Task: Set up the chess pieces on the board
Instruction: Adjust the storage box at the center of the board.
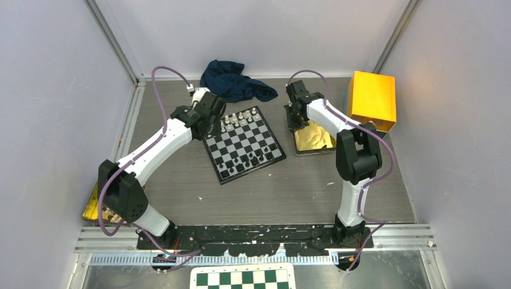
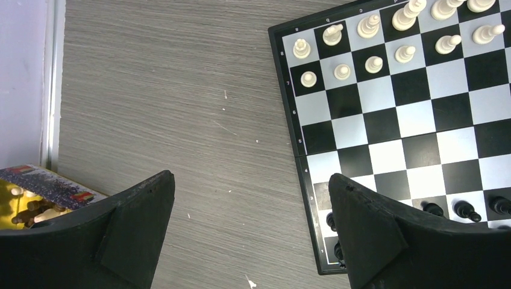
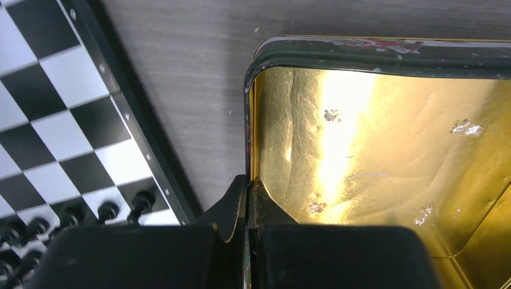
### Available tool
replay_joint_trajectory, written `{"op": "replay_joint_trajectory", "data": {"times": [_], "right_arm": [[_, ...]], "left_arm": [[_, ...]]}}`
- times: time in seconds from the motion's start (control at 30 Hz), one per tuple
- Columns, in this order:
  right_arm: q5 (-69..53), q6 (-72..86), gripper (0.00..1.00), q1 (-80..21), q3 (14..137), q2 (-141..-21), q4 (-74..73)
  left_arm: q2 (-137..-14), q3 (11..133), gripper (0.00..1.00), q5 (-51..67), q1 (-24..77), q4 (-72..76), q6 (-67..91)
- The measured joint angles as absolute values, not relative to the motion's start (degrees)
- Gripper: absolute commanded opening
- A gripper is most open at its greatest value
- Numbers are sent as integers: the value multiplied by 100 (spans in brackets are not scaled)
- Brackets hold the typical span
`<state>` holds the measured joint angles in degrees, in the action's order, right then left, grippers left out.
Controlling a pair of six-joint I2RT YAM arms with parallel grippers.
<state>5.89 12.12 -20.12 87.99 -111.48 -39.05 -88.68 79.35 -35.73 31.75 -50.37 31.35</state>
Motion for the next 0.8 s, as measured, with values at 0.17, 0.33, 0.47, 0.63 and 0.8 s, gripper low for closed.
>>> {"op": "replay_joint_trajectory", "data": {"times": [0.17, 0.33, 0.47, 0.63, 0.8], "right_arm": [[185, 775, 1, -2012, 8641, -11026, -4150], [-187, 233, 1, -2010, 8512, -10798, -4268], [-545, -204, 2, -2008, 8514, -10772, -4252], [-963, -613, 7, -2005, 8663, -10836, -4338], [-1184, -926, 12, -2005, 9076, -11174, -4434]], "left_arm": [[-8860, 7922, 100, -3529, 3175, -5024, 3120], [-8750, 7767, 100, -3439, 3175, -4967, 3103], [-8530, 7616, 100, -3365, 3175, -4969, 3100], [-8136, 7367, 100, -3280, 3175, -4958, 3103], [-7811, 7142, 100, -3225, 3175, -4952, 3109]]}}
